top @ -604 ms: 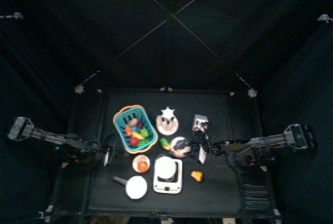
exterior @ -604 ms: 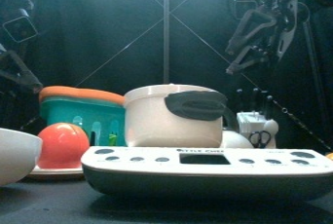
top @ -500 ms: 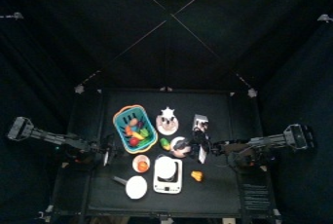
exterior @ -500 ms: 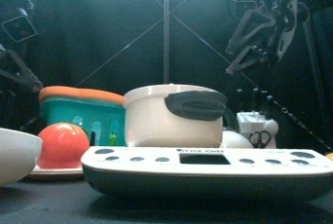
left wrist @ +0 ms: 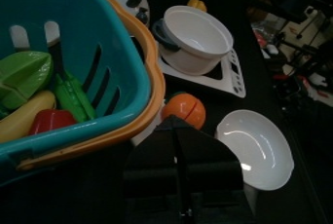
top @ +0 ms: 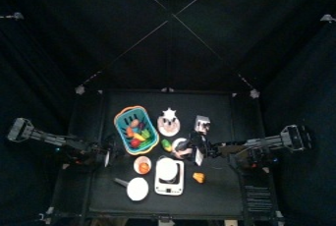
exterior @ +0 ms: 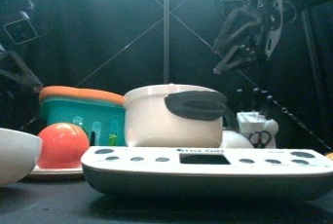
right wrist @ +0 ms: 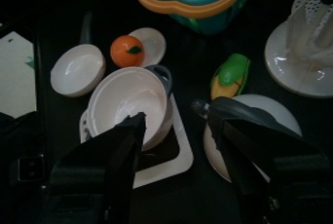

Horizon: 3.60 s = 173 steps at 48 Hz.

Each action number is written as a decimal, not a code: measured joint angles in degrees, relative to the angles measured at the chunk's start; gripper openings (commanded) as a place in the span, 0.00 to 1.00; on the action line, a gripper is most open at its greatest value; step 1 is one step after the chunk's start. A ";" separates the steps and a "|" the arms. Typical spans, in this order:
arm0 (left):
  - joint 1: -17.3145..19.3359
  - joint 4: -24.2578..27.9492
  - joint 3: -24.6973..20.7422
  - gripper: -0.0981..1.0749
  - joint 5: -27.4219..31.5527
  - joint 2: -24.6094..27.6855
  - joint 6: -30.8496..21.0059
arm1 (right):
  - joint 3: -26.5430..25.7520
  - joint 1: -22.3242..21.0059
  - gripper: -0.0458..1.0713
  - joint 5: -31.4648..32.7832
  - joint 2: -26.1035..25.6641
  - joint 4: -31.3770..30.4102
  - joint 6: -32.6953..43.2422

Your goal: Grab cleaver

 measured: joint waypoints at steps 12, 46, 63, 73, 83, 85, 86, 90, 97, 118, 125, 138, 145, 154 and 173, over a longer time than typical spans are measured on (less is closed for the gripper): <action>-1.85 0.26 -5.80 0.24 -0.88 0.53 0.09 | 3.96 2.99 0.83 0.35 -1.67 -0.79 -0.18; -2.20 -2.20 -9.58 0.57 -12.13 14.68 0.00 | 4.31 4.13 0.83 18.02 -18.37 0.62 -0.18; -5.10 -4.13 -12.66 0.57 -13.01 24.17 -0.09 | 4.83 6.24 0.83 38.50 -22.85 1.32 0.09; -8.35 -5.45 -16.44 0.57 -13.18 30.85 -0.18 | 3.69 2.02 0.83 40.08 -16.44 4.75 0.26; -11.51 -5.71 -20.48 0.57 -13.18 36.91 -0.18 | 1.14 1.32 0.83 44.74 -15.47 5.63 0.18; -11.87 -5.71 -21.27 0.57 -13.18 37.88 -0.09 | 0.88 1.23 0.83 45.70 -15.47 5.71 0.26; -12.04 -5.71 -21.62 0.57 -13.18 38.41 -0.18 | 0.79 1.23 0.83 46.23 -15.56 5.89 0.26; -12.39 -5.71 -22.68 0.57 -13.18 39.64 -0.09 | 0.70 0.79 0.83 47.20 -15.47 6.42 0.44; -12.48 -5.71 -23.73 0.57 -13.18 41.22 -0.09 | 0.79 -0.09 0.83 47.46 -15.12 6.42 3.69; -12.57 -5.71 -23.73 0.57 -13.18 41.22 -0.09 | 0.70 0.62 0.83 49.83 -15.21 -0.97 18.28; -12.57 -5.71 -23.73 0.57 -13.18 41.22 0.00 | -0.62 1.23 0.83 49.75 -13.36 -4.66 19.78; -12.48 -5.71 -23.73 0.57 -13.18 41.22 0.00 | -5.36 3.69 0.83 49.13 -9.76 -11.43 18.19; -12.48 -5.71 -23.73 0.57 -13.18 41.22 -0.09 | -6.59 2.46 0.83 48.08 -7.12 -11.51 18.37; -12.57 -5.71 -23.73 0.57 -13.27 41.31 0.00 | -8.44 -0.26 0.83 47.64 -2.64 -10.20 18.90; -12.57 -5.71 -23.55 0.57 -13.18 41.40 0.00 | -11.69 -4.31 0.83 50.89 3.16 -9.14 20.04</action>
